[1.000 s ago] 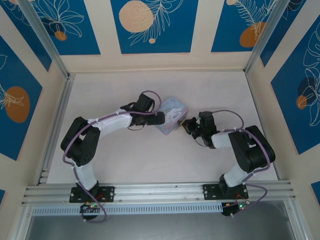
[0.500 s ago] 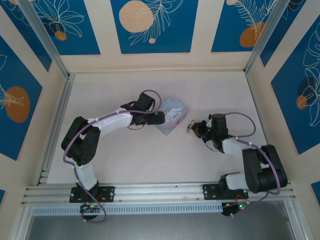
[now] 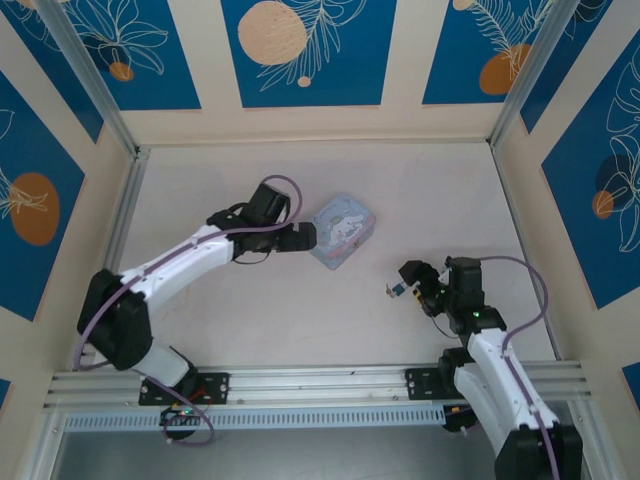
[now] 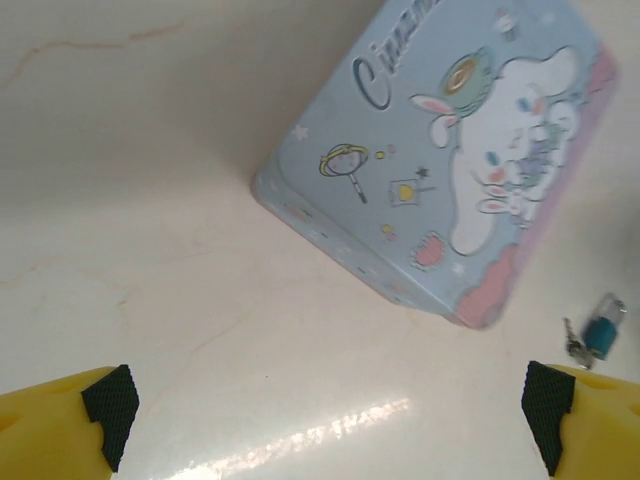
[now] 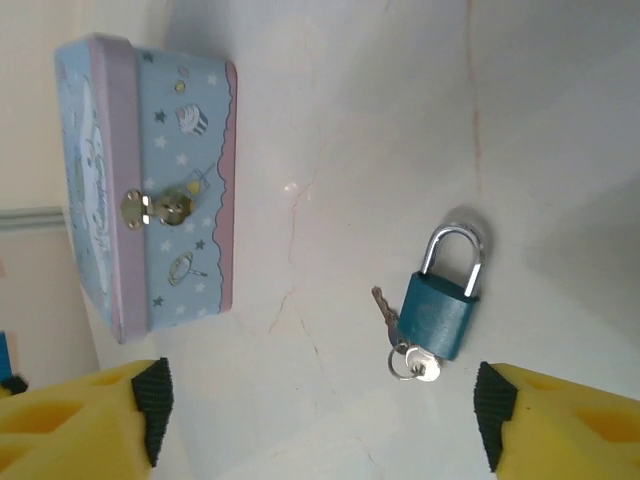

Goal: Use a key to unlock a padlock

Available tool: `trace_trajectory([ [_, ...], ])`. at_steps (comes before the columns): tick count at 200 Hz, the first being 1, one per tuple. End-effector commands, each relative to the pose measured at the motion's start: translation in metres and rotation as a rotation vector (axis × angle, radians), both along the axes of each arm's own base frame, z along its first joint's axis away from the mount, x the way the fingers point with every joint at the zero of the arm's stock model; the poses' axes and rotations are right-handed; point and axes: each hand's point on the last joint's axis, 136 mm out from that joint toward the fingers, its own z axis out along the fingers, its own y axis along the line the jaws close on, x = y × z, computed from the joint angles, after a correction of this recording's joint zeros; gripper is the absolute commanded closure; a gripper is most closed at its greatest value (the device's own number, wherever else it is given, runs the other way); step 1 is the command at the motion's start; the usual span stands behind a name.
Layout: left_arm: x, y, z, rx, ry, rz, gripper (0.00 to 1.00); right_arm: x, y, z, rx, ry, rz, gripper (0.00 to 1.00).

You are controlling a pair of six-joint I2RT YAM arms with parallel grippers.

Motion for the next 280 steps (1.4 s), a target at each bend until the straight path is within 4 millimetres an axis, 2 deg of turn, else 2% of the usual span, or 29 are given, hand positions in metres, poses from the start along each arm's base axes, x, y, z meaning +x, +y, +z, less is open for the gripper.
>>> trace_trajectory([
  [1, -0.012, 0.035, 0.014, 0.068, -0.037, 0.044, 0.0, -0.017, -0.007, 0.01, -0.036, 0.051, -0.001, 0.1],
  [15, -0.011, 0.062, 0.03, 0.128, -0.109, 0.1, 0.0, -0.008, -0.01, 0.032, -0.081, 0.0, 0.016, 0.06],
  [36, -0.005, 0.104, 0.056, 0.236, -0.268, 0.187, 0.0, 0.013, -0.024, 0.066, -0.199, -0.024, 0.011, 0.04],
  [51, 0.002, 0.13, 0.074, 0.32, -0.421, 0.232, 0.0, 0.033, -0.044, 0.089, -0.331, -0.027, -0.036, 0.03],
  [58, 0.004, 0.138, 0.08, 0.348, -0.488, 0.243, 0.0, 0.043, -0.054, 0.099, -0.402, -0.042, -0.074, 0.0],
  [71, 0.009, 0.153, 0.091, 0.406, -0.599, 0.275, 0.0, 0.065, -0.069, 0.115, -0.528, -0.115, -0.126, 0.0],
  [87, 0.014, 0.173, 0.095, 0.48, -0.662, 0.314, 0.0, 0.09, -0.082, 0.128, -0.694, -0.21, -0.154, 0.0],
  [101, 0.019, 0.191, 0.085, 0.526, -0.643, 0.344, 0.0, 0.111, -0.084, 0.131, -0.837, -0.27, -0.11, 0.0],
  [115, 0.026, 0.204, 0.071, 0.575, -0.637, 0.333, 0.0, 0.129, -0.086, 0.122, -0.935, -0.299, -0.082, 0.0],
  [139, 0.036, 0.22, 0.043, 0.641, -0.637, 0.316, 0.0, 0.153, -0.087, 0.086, -1.03, -0.298, -0.035, 0.0],
  [158, 0.043, 0.23, 0.021, 0.648, -0.637, 0.329, 0.0, 0.162, -0.082, 0.056, -1.065, -0.318, 0.016, 0.0],
  [182, 0.05, 0.235, -0.005, 0.612, -0.673, 0.347, 0.0, 0.167, -0.072, 0.031, -1.062, -0.398, 0.066, 0.01],
  [205, 0.057, 0.234, -0.029, 0.522, -0.729, 0.351, 0.0, 0.171, -0.052, 0.033, -1.05, -0.558, 0.149, 0.01],
  [225, 0.068, 0.231, -0.049, 0.499, -0.724, 0.31, 0.0, 0.164, -0.047, 0.013, -0.942, -0.648, 0.212, 0.0],
  [230, 0.07, 0.232, -0.054, 0.492, -0.715, 0.309, 0.0, 0.166, -0.046, 0.017, -0.926, -0.686, 0.202, 0.0],
  [247, 0.078, 0.234, -0.072, 0.446, -0.683, 0.298, 0.0, 0.172, -0.052, 0.011, -0.873, -0.611, 0.224, 0.0],
  [270, 0.081, 0.236, -0.074, 0.396, -0.677, 0.286, 0.0, 0.175, -0.053, 0.01, -0.845, -0.609, 0.231, 0.0],
  [280, 0.082, 0.231, -0.076, 0.387, -0.662, 0.25, 0.0, 0.175, -0.053, 0.01, -0.844, -0.6, 0.233, 0.0],
])
